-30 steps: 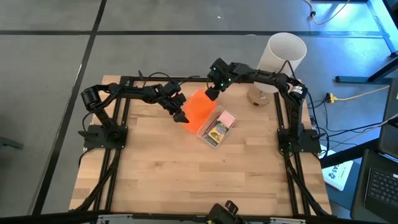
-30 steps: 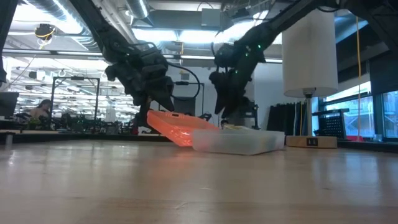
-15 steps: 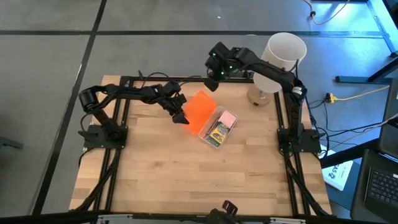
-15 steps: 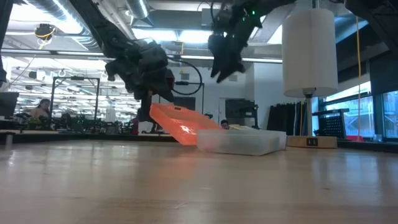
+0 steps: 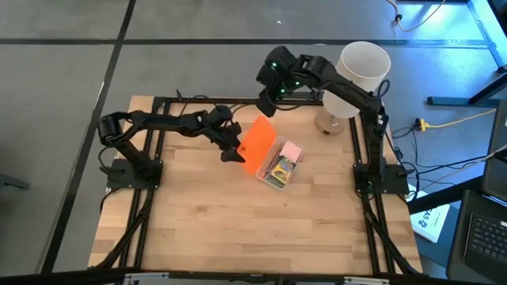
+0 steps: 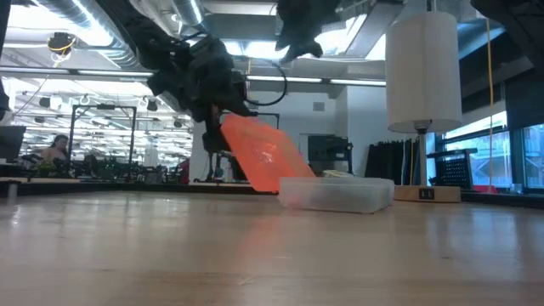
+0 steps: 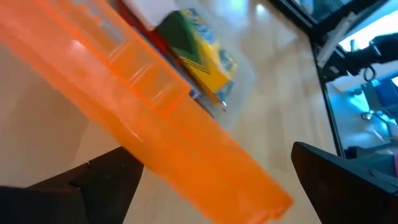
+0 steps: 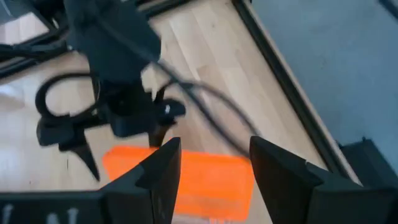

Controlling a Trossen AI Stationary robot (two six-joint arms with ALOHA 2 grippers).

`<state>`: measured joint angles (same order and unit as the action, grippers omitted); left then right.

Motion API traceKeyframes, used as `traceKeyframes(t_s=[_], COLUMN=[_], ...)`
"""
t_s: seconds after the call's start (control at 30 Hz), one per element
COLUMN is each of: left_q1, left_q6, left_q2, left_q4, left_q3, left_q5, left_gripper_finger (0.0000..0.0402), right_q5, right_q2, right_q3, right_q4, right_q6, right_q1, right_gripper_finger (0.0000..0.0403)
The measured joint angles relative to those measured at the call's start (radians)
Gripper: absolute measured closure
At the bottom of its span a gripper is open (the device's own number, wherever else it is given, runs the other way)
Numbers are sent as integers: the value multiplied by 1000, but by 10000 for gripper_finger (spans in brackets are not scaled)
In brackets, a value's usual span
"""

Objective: Pack school essentials
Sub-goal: Close the orange supply box

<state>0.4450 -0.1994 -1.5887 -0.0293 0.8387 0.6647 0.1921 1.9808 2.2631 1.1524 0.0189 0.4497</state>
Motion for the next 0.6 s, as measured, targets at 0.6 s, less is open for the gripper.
traceKeyframes(t_s=[0.6], left_q1=[-157], left_q6=[79], left_q2=[-1], left_q4=[236], left_q3=[0], left_q5=[-80], left_gripper_finger=[8], right_q5=[-14], right_q2=[0], right_q3=[83], right_q4=[49], right_q6=[13], right_q1=[-50], right_gripper_finger=[210])
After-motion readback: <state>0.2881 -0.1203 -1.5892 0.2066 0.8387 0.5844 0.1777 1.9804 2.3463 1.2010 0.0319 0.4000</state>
